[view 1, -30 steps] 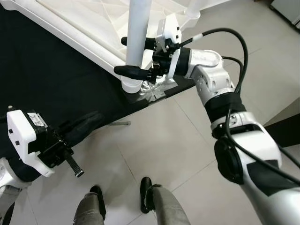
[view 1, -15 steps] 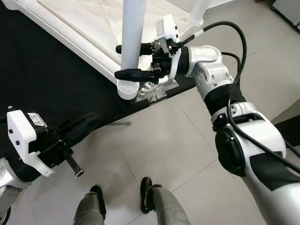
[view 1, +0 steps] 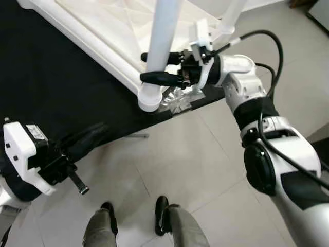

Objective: Building children table

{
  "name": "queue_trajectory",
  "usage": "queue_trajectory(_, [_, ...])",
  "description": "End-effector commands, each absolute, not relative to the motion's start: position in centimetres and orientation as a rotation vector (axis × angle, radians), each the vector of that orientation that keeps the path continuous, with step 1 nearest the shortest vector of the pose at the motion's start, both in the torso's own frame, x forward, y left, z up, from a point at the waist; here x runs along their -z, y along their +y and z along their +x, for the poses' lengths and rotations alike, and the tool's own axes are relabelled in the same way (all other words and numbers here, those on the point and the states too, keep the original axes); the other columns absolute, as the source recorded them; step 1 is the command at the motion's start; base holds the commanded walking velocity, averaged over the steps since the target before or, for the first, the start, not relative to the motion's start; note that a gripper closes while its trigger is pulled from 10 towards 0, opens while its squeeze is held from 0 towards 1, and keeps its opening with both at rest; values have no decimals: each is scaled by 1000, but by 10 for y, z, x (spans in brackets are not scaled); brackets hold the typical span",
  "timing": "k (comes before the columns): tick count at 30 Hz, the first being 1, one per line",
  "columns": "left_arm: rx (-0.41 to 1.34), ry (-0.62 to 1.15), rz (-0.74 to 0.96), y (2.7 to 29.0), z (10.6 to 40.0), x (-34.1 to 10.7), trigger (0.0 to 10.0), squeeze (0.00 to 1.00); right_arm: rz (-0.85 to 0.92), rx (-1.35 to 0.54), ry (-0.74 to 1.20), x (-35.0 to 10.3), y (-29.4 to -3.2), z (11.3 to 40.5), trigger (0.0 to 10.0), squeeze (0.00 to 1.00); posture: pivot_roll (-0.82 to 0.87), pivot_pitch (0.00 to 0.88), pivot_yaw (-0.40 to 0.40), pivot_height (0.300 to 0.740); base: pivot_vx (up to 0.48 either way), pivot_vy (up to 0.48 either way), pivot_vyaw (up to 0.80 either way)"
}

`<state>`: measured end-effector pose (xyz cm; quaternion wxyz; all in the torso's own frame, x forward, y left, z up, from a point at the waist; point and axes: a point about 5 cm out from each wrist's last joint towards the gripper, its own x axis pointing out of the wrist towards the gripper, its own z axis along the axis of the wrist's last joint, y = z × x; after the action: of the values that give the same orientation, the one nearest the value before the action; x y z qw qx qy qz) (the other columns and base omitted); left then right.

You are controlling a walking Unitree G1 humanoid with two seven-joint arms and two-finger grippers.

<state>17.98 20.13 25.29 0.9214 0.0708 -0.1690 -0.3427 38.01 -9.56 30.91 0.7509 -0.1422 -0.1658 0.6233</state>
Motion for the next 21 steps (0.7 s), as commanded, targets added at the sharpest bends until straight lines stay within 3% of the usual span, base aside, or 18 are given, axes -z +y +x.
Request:
queue_trajectory(1, [725,-352,158,198,175,-255,10000,0,-283,-1185,-213,-270,-115,388,0,0,124,352,-164,740,0,0,0])
queue_trajectory(3, [728,-351,159,200,175,-255,10000,0,-180,-716,-58,-210,-111,389,0,0,121,357,-153,740,0,0,0])
queue_trajectory(4, [728,-351,159,200,175,-255,10000,0,-180,-716,-58,-210,-111,389,0,0,121,357,-153,740,0,0,0])
queue_trajectory(5, [728,-351,160,201,176,-256,10000,0,-153,-506,1,-190,-115,384,0,0,121,357,-150,740,0,0,0])
queue_trajectory(6, [730,-351,163,201,176,-256,10000,0,-118,-431,45,-171,-106,370,0,0,125,355,-140,740,0,0,0])
queue_trajectory(10, [733,-354,163,201,178,-257,10000,0,-72,-472,34,-169,-81,362,0,0,118,343,-132,740,0,0,0])
queue_trajectory(13, [735,-357,163,201,179,-257,10000,0,-86,-504,-11,-185,-71,372,0,0,116,337,-131,740,0,0,0])
queue_trajectory(14, [737,-357,161,200,179,-256,10000,0,-120,-519,-40,-200,-72,382,10000,0,117,335,-138,740,0,0,0])
queue_trajectory(18, [737,-358,160,199,179,-255,10000,0,-124,-535,-75,-212,-73,387,10000,0,116,334,-139,740,0,0,0])
queue_trajectory(19, [737,-358,159,199,179,-255,10000,0,-115,-511,-85,-219,-76,387,10000,333,115,333,-137,740,0,0,0])
queue_trajectory(20, [738,-359,159,199,179,-255,10000,0,-103,-496,-108,-229,-81,389,10000,1000,117,333,-139,740,0,0,0])
queue_trajectory(21, [738,-359,159,199,179,-256,10000,0,-98,-487,-123,-236,-84,391,10000,1000,117,333,-139,740,0,0,0])
